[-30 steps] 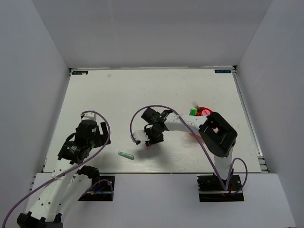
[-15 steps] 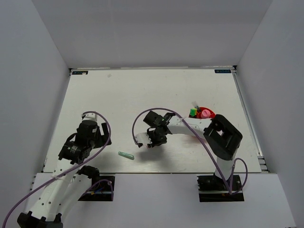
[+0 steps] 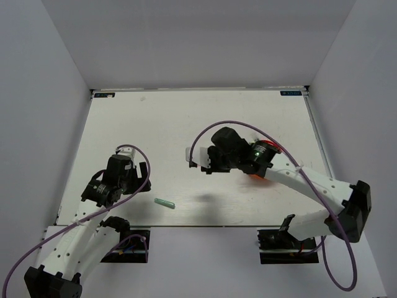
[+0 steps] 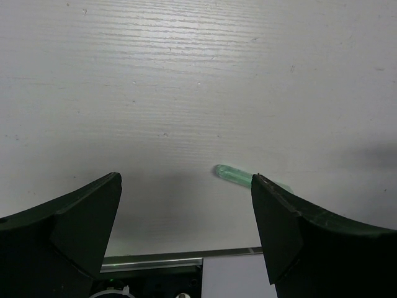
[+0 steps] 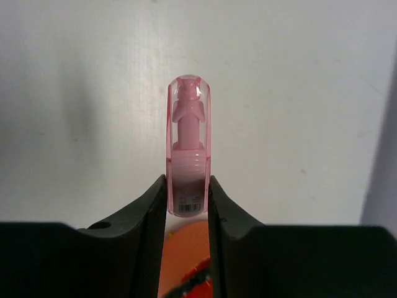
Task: Sort the stationery into containers
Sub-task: Place the stationery in the storage box.
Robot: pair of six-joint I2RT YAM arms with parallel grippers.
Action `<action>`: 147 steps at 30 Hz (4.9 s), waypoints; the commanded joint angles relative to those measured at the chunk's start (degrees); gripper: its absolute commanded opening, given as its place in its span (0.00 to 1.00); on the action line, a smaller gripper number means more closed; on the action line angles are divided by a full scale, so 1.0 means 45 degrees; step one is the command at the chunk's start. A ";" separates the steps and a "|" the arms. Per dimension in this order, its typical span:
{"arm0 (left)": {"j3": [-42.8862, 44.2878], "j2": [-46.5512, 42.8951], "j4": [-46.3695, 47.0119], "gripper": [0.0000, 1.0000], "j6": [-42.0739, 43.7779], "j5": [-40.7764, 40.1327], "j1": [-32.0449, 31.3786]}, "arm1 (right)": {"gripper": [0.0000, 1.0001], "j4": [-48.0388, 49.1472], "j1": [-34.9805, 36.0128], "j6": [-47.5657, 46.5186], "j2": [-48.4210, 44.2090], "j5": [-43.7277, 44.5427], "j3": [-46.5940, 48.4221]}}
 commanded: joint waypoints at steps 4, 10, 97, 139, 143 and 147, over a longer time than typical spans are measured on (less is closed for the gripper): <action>-0.0018 0.0049 0.0260 0.95 0.0113 0.0314 0.0093 | 0.00 0.0934 -0.0483 -0.1573 -0.1997 0.6040 -0.0715; 0.0020 0.0264 0.0319 0.95 0.0133 0.0431 0.0093 | 0.00 0.1865 -0.1572 -0.3626 -0.3362 0.9359 -0.2019; 0.0099 0.1162 0.0319 0.99 0.0231 0.0685 0.0074 | 0.00 -0.1742 -0.8803 -1.6673 -0.2544 0.4653 -0.4836; 0.0099 0.1182 0.0300 0.99 0.0231 0.0665 0.0054 | 0.13 -0.1508 -0.8647 -1.6498 -0.2563 0.4342 -0.4894; 0.0118 0.1201 0.0319 0.99 0.0231 0.0685 0.0093 | 0.18 -0.1489 -0.8686 -1.6420 -0.2583 0.4361 -0.4816; 0.0118 0.1182 0.0261 0.99 0.0230 0.0665 0.0093 | 0.20 -0.1469 -0.8686 -1.6381 -0.2583 0.4361 -0.4797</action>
